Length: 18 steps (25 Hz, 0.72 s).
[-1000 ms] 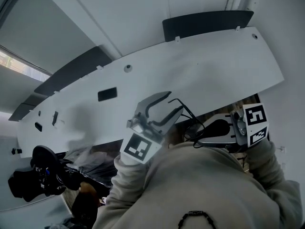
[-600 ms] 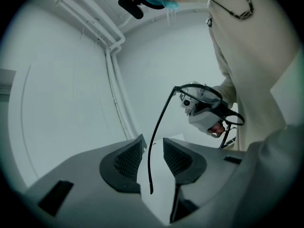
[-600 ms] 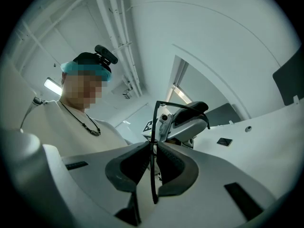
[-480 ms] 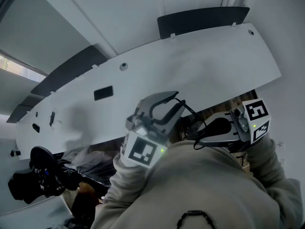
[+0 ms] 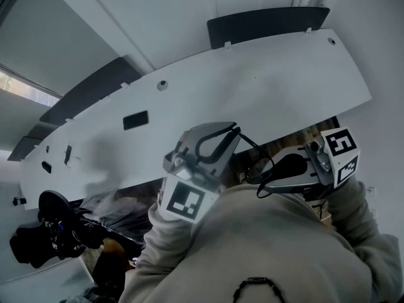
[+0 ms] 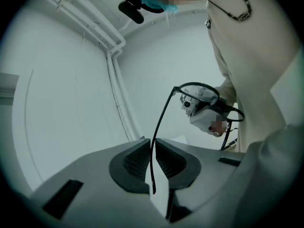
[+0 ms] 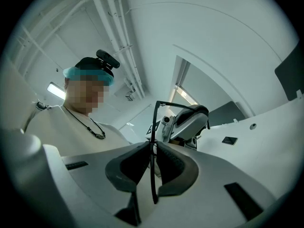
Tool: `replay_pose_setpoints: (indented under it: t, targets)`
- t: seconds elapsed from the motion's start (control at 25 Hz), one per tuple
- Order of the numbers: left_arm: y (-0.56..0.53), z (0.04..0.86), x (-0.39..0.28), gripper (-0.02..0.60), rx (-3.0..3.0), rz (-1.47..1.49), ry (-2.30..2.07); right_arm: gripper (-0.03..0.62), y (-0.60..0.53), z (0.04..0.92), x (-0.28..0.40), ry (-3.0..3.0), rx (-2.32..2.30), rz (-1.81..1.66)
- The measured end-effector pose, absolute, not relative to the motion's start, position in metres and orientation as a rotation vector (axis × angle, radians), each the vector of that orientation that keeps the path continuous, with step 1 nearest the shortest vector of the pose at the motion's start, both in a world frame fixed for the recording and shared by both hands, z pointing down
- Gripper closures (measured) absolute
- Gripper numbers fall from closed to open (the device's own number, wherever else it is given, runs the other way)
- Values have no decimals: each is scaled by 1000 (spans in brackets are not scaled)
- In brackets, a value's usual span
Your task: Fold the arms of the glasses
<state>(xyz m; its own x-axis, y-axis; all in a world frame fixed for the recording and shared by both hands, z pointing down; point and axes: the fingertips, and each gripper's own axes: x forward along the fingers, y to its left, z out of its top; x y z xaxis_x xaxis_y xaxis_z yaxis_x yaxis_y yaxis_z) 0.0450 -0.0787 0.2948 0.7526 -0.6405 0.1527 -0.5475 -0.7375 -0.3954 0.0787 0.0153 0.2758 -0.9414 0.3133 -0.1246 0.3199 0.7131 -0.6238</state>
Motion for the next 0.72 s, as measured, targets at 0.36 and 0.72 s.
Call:
replay_pose_setpoints:
  t: [0.36, 0.72]
  targets:
    - [-74, 293, 45, 565, -2652, -396, 898, 536, 15, 268, 79, 2900, 533, -1044]
    - [-66, 289, 40, 566, -2740, -312, 885, 536, 16, 260, 74, 2923, 534, -974]
